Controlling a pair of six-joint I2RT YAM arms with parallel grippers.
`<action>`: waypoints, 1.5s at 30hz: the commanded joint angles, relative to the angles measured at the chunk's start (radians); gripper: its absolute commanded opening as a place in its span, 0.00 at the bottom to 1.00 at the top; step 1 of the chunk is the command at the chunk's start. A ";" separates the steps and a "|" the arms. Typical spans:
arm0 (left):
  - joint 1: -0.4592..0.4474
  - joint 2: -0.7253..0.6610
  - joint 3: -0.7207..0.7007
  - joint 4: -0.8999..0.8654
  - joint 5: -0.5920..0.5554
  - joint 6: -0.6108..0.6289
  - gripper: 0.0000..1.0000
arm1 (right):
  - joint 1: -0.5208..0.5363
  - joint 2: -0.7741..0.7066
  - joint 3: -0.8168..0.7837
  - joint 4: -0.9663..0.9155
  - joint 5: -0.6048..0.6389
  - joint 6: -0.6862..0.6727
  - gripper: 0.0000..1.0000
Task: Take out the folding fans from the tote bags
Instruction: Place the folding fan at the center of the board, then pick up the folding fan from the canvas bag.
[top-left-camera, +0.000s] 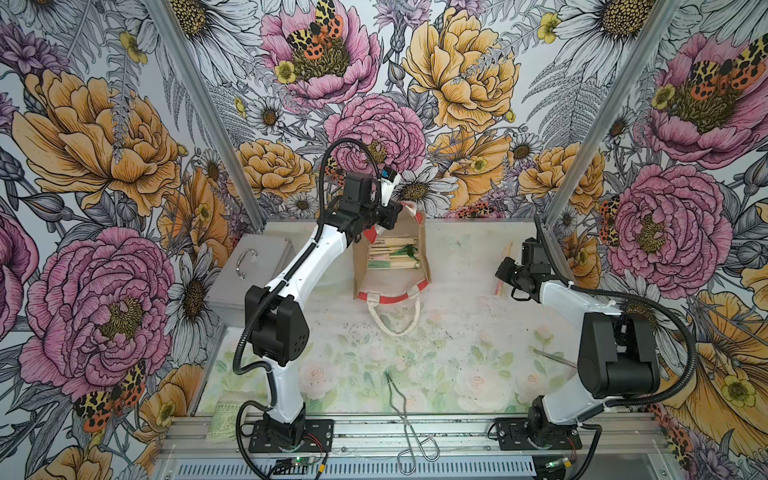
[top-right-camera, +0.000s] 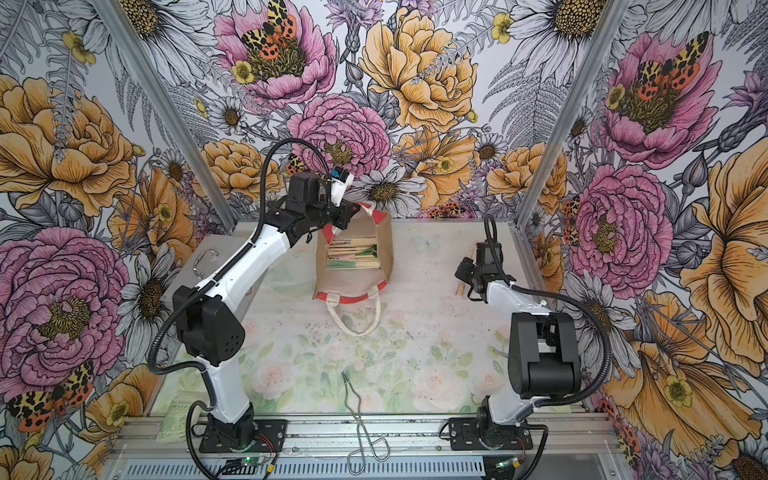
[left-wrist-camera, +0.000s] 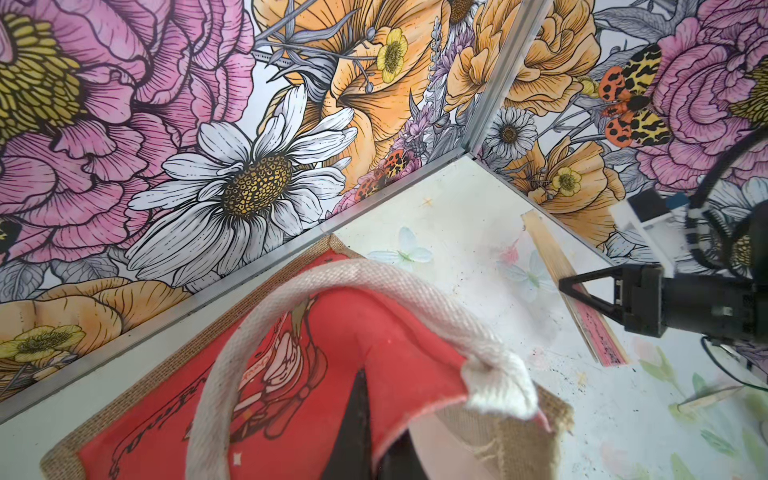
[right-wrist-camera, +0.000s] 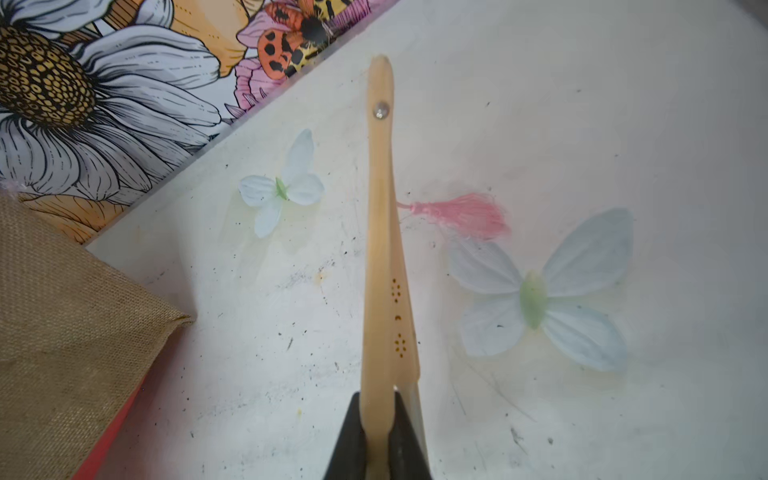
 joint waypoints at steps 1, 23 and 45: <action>-0.002 0.027 0.077 0.080 -0.078 0.001 0.00 | -0.018 0.053 0.054 -0.009 -0.086 0.024 0.00; -0.147 -0.049 -0.146 0.248 -0.292 -0.294 0.00 | -0.053 -0.163 0.010 -0.127 -0.313 -0.099 0.37; -0.120 -0.066 -0.220 0.274 -0.195 -0.390 0.00 | 0.739 -0.188 -0.133 0.319 0.100 -0.060 0.24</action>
